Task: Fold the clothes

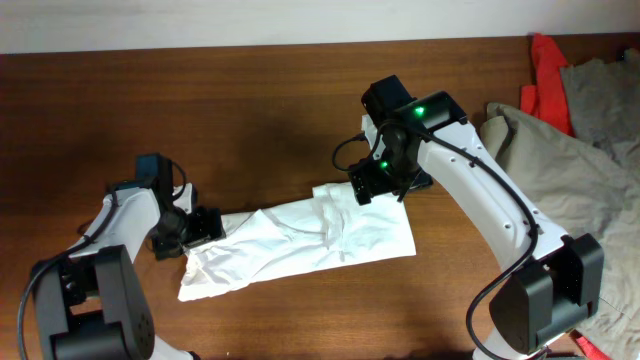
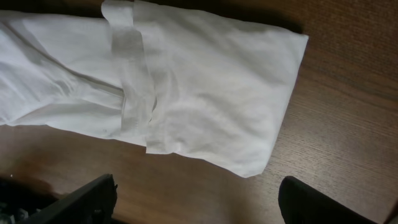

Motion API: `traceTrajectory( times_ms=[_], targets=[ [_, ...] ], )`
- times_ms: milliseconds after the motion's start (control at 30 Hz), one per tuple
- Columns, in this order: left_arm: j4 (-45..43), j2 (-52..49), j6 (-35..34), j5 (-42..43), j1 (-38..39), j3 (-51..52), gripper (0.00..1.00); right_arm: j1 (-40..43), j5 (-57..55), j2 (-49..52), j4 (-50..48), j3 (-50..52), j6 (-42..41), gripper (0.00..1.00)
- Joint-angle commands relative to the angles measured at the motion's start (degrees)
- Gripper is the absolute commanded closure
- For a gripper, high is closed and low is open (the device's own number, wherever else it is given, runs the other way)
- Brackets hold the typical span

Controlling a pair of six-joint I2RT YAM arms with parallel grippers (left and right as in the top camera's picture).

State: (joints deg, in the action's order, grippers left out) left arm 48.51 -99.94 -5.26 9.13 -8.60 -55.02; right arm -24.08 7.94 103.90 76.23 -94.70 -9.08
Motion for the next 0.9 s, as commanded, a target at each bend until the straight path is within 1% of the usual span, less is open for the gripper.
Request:
traceTrajectory(
  times_ms=[0,33,67,133,200,267,300,333,367,400,467,500,567,633,733,767,867],
  targets=[
    [4.44,-4.2,-3.28,-1.57,-1.14,3.61,0.07,0.22,-0.98,0.44,0.09,-0.02,-0.39,0.12],
    [4.87,-3.45,-5.38,-0.2,-1.51,3.45,0.06,0.22,-1.01,0.44,0.09,-0.02,-0.39,0.12],
    [5.18,-2.93,-5.4,4.11,-1.6,3.48,0.06,0.22,-0.98,0.44,0.09,-0.02,-0.39,0.12],
    [5.31,-2.91,-5.4,7.45,-1.53,3.52,0.07,0.22,-0.98,0.44,0.09,-0.02,-0.39,0.12],
    [2.82,-2.91,-5.4,6.54,-1.51,3.65,0.07,0.22,-0.96,0.44,0.09,-0.02,-0.39,0.12],
    [-1.27,-2.91,-5.4,6.58,-0.63,4.35,0.11,0.22,-0.94,0.44,0.11,-0.02,-0.42,0.12],
    [-2.29,-2.95,-5.44,6.71,-0.11,4.74,0.22,0.22,-0.94,0.44,0.17,-0.02,-0.42,0.12],
    [-3.08,-2.97,-5.44,7.28,0.61,5.27,0.36,0.22,-0.96,0.44,0.46,-0.02,-0.42,0.12],
    [-3.26,-3.02,-5.44,7.87,1.81,5.92,0.54,0.22,-1.01,0.44,0.76,-0.02,-0.39,0.12],
    [-3.26,-3.02,-5.42,7.85,2.51,6.05,0.66,0.22,-1.16,0.44,0.76,-0.02,-0.39,0.12],
    [-3.61,-2.99,-5.42,7.82,2.89,5.97,0.96,0.39,-1.18,0.44,0.76,-0.02,-0.39,0.12],
    [-3.74,-2.99,-5.42,7.65,2.71,5.79,1.0,0.7,-1.22,0.44,0.83,-0.02,-0.39,0.13],
    [-2.49,-2.99,-5.42,7.1,0.83,3.93,1.0,2.23,-2.32,0.44,1.22,-0.02,-0.42,0.12],
    [2.69,-2.99,-5.49,3.28,-2.6,-0.52,1.0,4.39,-4.66,0.44,1.81,-0.02,-0.39,0.13],
    [14.25,-2.99,-5.4,-5.29,-9.6,-12.26,1.0,9.31,-7.15,0.44,2.54,-0.02,1.22,0.1],
    [19.69,-2.99,-5.4,-8.79,-12.48,-19.19,1.0,11.21,-7.17,0.44,2.73,-0.02,1.79,0.09],
    [25.99,-2.99,-5.42,-9.77,-15.65,-29.0,1.0,13.73,-7.15,0.44,3.15,-0.02,1.79,0.08]
  ],
)
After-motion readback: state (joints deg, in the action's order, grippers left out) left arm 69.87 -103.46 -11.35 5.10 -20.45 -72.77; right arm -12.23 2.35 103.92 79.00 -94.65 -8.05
